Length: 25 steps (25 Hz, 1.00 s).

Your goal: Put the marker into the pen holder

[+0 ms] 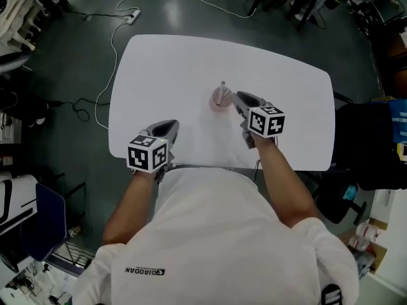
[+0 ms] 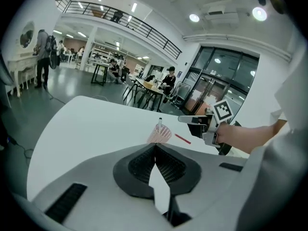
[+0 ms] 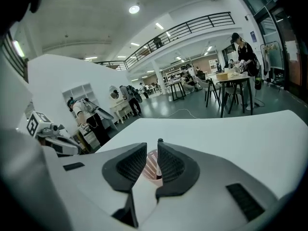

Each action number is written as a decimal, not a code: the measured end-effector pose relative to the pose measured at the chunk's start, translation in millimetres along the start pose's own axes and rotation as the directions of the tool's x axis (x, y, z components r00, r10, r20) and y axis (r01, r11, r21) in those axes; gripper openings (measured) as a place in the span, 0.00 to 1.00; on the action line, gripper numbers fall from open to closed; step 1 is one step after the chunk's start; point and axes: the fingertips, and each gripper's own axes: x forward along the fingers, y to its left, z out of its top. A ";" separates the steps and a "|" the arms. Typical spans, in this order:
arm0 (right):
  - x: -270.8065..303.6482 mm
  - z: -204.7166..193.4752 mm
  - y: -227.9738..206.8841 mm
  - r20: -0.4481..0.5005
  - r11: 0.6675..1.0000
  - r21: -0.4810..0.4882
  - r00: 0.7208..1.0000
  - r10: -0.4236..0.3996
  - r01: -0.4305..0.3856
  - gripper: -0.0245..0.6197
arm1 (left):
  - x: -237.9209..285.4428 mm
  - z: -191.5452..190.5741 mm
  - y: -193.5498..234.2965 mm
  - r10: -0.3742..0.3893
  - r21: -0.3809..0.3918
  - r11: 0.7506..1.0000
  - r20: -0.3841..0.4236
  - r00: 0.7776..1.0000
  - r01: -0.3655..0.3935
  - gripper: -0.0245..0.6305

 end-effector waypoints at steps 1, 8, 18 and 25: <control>-7.0 -0.7 3.6 0.008 1.000 -0.002 1.000 0.003 -0.003 0.17 | 0.4 3.2 -1.6 0.000 0.012 1.000 0.005 1.000 0.000 0.08; -49.3 -7.9 28.5 0.068 0.999 0.033 0.997 0.024 -0.026 0.09 | 4.1 18.1 -14.4 -0.043 0.096 0.994 0.012 0.999 0.042 0.08; -75.4 -51.7 49.4 0.023 0.998 -0.033 0.999 -0.047 0.048 0.07 | 10.8 13.6 -31.6 -0.117 0.216 0.968 -0.062 0.991 0.128 0.08; -83.0 -70.9 52.0 0.007 0.996 -0.012 0.996 -0.093 0.094 0.07 | 15.2 7.0 -35.6 -0.141 0.284 0.944 -0.110 0.984 0.167 0.08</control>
